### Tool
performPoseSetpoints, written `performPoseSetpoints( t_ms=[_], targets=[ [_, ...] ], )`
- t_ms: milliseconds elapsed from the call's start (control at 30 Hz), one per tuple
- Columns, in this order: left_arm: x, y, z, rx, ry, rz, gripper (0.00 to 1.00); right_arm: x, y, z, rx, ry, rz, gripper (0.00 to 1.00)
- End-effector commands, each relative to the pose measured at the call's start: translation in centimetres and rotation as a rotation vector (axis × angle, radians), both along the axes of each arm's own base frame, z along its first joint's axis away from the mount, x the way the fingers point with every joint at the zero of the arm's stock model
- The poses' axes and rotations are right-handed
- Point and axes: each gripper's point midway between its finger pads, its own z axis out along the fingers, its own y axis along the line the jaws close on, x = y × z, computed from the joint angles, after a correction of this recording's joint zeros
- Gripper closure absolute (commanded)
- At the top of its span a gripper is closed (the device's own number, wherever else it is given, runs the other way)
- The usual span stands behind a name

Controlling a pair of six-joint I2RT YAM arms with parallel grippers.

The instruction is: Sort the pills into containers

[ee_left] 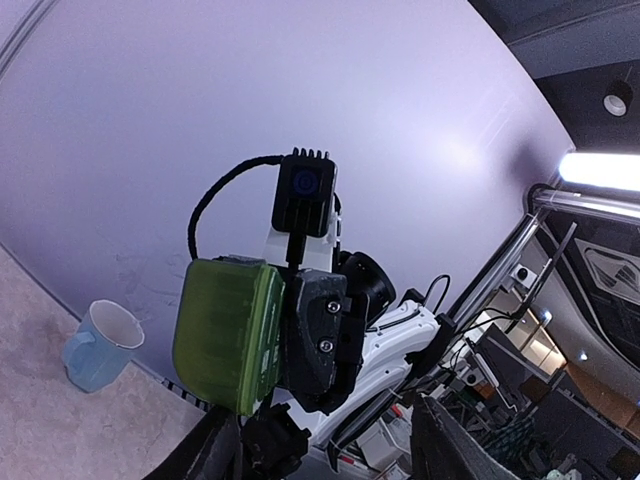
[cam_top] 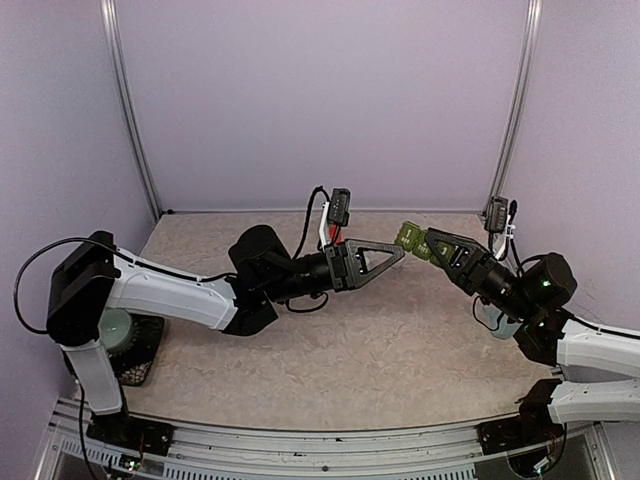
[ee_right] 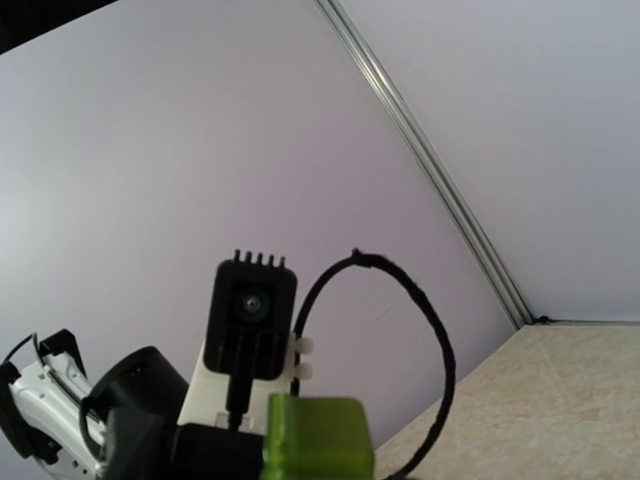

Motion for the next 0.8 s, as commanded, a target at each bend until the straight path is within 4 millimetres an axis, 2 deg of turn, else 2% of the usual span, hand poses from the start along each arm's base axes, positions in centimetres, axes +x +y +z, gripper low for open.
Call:
performPoseSetpoints(
  t_ms=[0,367,767],
  targets=[
    [-0.8,0.4,3.1,-0.092,-0.067,-0.010,0.48,-0.1,0.3,-1.2,-0.029,0.007,-0.004,0.87],
    [-1.5,0.4,3.8,-0.143,-0.080,-0.046,0.63,0.6,0.5,-2.3,-0.055,0.029,-0.025,0.88],
    [-4.7,1.8,5.9,-0.270,-0.180,-0.167,0.69,2.2,-0.4,-4.4,-0.047,0.150,-0.107,0.94]
  ],
)
